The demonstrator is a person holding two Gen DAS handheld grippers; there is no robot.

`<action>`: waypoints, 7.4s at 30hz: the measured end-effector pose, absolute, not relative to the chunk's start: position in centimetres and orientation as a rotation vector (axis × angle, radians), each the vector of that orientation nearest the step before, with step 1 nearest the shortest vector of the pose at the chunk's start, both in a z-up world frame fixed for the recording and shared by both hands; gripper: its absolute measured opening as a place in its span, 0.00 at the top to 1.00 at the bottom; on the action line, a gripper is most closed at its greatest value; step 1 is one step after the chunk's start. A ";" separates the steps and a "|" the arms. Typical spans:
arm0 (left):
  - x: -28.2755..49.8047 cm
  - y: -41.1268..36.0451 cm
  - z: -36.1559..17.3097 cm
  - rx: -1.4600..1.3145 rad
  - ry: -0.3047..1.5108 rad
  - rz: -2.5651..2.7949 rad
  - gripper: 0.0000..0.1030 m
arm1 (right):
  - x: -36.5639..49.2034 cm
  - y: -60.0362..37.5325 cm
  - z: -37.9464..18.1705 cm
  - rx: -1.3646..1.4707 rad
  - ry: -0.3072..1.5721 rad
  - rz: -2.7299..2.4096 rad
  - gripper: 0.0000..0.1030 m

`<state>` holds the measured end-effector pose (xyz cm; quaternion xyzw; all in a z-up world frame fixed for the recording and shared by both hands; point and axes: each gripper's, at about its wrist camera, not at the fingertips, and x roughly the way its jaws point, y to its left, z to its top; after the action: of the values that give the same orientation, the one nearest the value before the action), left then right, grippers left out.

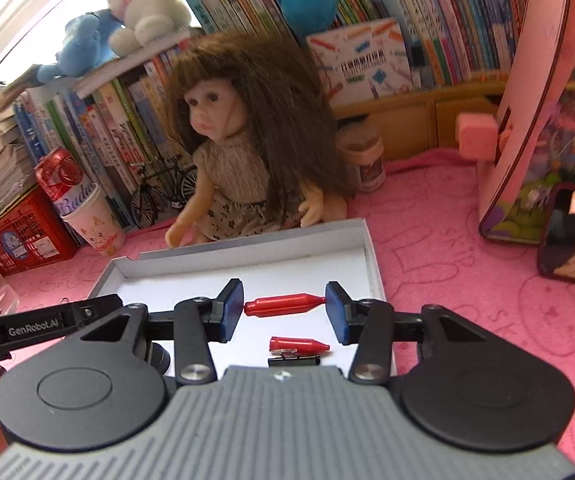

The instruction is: Organize rigid objects

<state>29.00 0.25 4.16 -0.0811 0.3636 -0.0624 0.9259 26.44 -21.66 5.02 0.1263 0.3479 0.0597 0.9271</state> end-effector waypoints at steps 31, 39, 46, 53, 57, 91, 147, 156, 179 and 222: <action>31.6 -0.9 0.5 -0.058 0.796 -0.092 0.71 | 29.1 -20.2 1.5 0.189 0.771 0.095 0.50; 31.3 -0.8 0.8 -0.064 0.794 -0.101 0.57 | 29.0 -20.3 1.6 0.195 0.765 0.091 0.35; 29.7 -0.6 2.1 -0.057 0.763 -0.111 0.41 | 28.0 -20.6 2.4 0.231 0.741 0.083 0.21; 27.1 -0.5 3.9 -0.051 0.723 -0.115 0.33 | 25.6 -20.0 4.2 0.184 0.695 0.087 0.17; 25.3 -0.3 4.8 -0.048 0.700 -0.113 0.29 | 24.0 -19.7 5.5 0.160 0.663 0.083 0.15; 15.9 1.1 6.3 -0.060 0.616 -0.117 0.24 | 16.2 -18.3 6.6 0.065 0.599 0.087 0.10; 11.3 1.6 -0.6 -0.007 0.683 0.006 0.15 | 12.7 -17.8 0.5 -0.018 0.741 -0.008 0.00; 11.7 1.7 -0.8 -0.012 0.696 0.011 0.06 | 12.7 -17.8 0.5 -0.022 0.742 -0.009 0.00; 11.8 1.6 -0.9 -0.011 0.704 0.007 0.00 | 12.7 -17.7 0.5 -0.023 0.742 -0.009 0.00; 11.8 1.6 -0.9 -0.010 0.704 0.006 0.00 | 12.8 -17.7 0.5 -0.023 0.743 -0.010 0.00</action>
<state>11.82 1.61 -0.90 -0.0051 0.3448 0.0031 0.9387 12.75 -17.73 0.46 -0.0112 0.3628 -0.0048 0.9318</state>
